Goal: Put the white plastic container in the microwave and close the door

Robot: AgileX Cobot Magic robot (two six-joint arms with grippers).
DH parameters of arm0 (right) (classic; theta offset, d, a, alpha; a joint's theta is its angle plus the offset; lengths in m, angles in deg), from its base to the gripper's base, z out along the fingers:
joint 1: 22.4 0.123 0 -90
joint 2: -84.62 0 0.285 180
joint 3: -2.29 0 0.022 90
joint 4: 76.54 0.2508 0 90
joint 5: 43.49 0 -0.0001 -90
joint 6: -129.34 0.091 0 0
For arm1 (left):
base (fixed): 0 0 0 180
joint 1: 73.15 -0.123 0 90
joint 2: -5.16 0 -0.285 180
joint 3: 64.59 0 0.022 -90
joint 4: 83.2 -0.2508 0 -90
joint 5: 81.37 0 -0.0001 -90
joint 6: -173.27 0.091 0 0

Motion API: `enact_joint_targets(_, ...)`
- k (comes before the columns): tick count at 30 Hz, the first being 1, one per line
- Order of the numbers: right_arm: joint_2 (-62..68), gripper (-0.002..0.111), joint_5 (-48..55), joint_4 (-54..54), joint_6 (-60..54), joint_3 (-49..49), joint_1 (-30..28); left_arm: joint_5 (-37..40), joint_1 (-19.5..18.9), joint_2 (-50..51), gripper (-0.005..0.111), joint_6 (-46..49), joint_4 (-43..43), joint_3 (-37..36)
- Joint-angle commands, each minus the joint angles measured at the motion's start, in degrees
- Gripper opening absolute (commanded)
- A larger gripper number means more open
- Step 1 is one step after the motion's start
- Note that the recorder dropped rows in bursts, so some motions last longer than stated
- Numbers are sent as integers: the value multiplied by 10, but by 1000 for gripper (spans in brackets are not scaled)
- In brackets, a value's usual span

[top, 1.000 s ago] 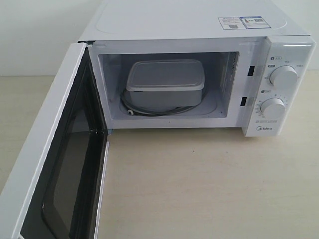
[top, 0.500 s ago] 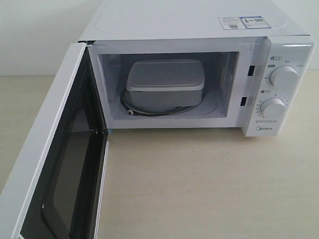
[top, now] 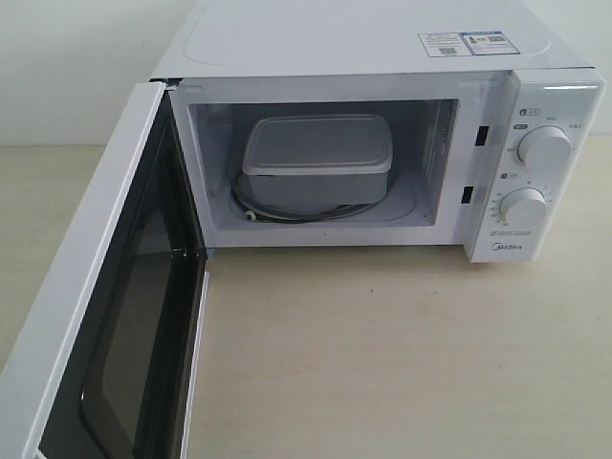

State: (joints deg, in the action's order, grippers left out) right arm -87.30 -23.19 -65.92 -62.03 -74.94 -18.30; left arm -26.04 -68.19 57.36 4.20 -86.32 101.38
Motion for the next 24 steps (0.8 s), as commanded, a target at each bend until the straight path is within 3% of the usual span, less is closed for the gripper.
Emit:
enact_joint_targets(1, -3, 0, -4, -5, 0, 0, -2, 68, 18, 65, 4, 82, 44, 3)
enact_joint_targets(10, -3, 0, -4, -5, 0, 0, -2, 72, 31, 155, 4, 282, 98, -46)
enact_joint_targets(17, -3, 0, -4, -5, 0, 0, -2, 24, 31, 180, 4, 515, 338, -107)
enact_joint_targets(24, -3, 0, -4, -5, 0, 0, -2, -29, 31, 209, 4, 638, 551, -122)
